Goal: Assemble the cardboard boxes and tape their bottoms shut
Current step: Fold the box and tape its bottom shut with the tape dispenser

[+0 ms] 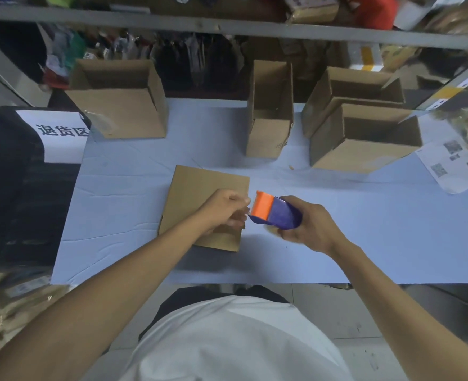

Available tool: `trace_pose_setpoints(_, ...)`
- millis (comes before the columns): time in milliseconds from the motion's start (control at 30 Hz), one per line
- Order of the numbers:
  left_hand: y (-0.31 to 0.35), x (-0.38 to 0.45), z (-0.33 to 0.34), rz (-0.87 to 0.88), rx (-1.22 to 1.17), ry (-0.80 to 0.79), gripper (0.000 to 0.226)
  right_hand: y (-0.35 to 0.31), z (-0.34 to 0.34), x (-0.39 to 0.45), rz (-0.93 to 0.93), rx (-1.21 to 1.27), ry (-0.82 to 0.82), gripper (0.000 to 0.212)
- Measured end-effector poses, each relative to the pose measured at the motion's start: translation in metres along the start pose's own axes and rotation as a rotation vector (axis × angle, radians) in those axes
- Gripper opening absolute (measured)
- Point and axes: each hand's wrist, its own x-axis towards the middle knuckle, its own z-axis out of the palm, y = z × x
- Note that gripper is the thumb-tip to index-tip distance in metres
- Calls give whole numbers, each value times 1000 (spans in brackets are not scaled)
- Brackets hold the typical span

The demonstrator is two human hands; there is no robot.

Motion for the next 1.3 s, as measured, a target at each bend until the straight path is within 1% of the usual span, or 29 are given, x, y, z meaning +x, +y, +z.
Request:
trace_pose_setpoints(33, 0, 0, -1, -24, -100, -18, 13, -3, 1, 0, -13, 11, -1, 56)
trace_pose_setpoints(133, 2, -2, -6, -46, -168, 54, 7, -11, 6, 2, -42, 13, -2, 58)
trace_pose_setpoints(200, 3, -3, -11, -31, -117, 122, 7, -14, 9, 4, -53, 18, -13, 60)
trace_pose_setpoints(300, 4, -7, -21, 0, -10, 229, 6, -12, 7, 6, -72, -44, -104, 66)
trace_pose_setpoints(367, 2, -8, -35, 5, 49, 294, 12, 4, -1, -1, -23, -94, -130, 70)
trace_pose_setpoints(467, 1, -9, -54, 10, 100, 276, 18, 24, -9, -8, 41, -155, -86, 70)
trace_pose_setpoints(567, -2, -6, -50, 6, 156, 302, 18, 30, -4, -5, 58, -223, -77, 66)
trace_pose_setpoints(667, -5, -6, -40, -27, 246, 335, 19, 35, 1, -2, 30, -274, -106, 59)
trace_pose_setpoints(733, -8, -6, -36, -61, 290, 328, 19, 40, 2, 0, 30, -308, -135, 57)
trace_pose_setpoints(800, -10, -6, -31, -82, 387, 338, 19, 43, 5, 4, 39, -335, -170, 60)
trace_pose_setpoints(833, -9, -5, -28, -93, 484, 358, 20, 43, 7, 7, 44, -344, -184, 61)
trace_pose_setpoints(867, -7, -5, -26, -104, 631, 387, 24, 43, 8, 10, 48, -350, -200, 62)
trace_pose_setpoints(933, 1, -4, -23, -132, 979, 452, 42, 43, 8, 14, 57, -374, -220, 63)
trace_pose_setpoints(967, 4, -5, -25, -141, 1096, 464, 48, 44, 8, 15, 60, -386, -223, 63)
trace_pose_setpoints(1000, 7, -6, -27, -137, 1156, 463, 51, 44, 8, 17, 60, -390, -225, 62)
trace_pose_setpoints(1033, 10, -7, -29, -109, 1178, 438, 48, 44, 8, 18, 59, -391, -228, 61)
trace_pose_setpoints(1067, 10, -5, -31, -32, 1200, 365, 41, 43, 8, 21, 58, -397, -239, 61)
trace_pose_setpoints(1100, 7, -3, -30, 76, 1147, 256, 30, 41, 9, 23, 59, -405, -256, 61)
trace_pose_setpoints(1133, 2, -2, -28, 171, 1030, 139, 23, 39, 10, 26, 60, -418, -275, 61)
trace_pose_setpoints(1167, 0, -2, -24, 178, 860, 54, 22, 37, 11, 29, 64, -438, -293, 61)
trace_pose_setpoints(1200, 0, -3, -20, 133, 701, 7, 27, 33, 12, 32, 75, -452, -313, 59)
trace_pose_setpoints(1267, -4, -1, -16, 88, 596, -13, 37, 23, 16, 39, 127, -462, -348, 52)
trace_pose_setpoints(1300, -4, -1, -14, 105, 640, -21, 35, 16, 18, 45, 155, -472, -367, 46)
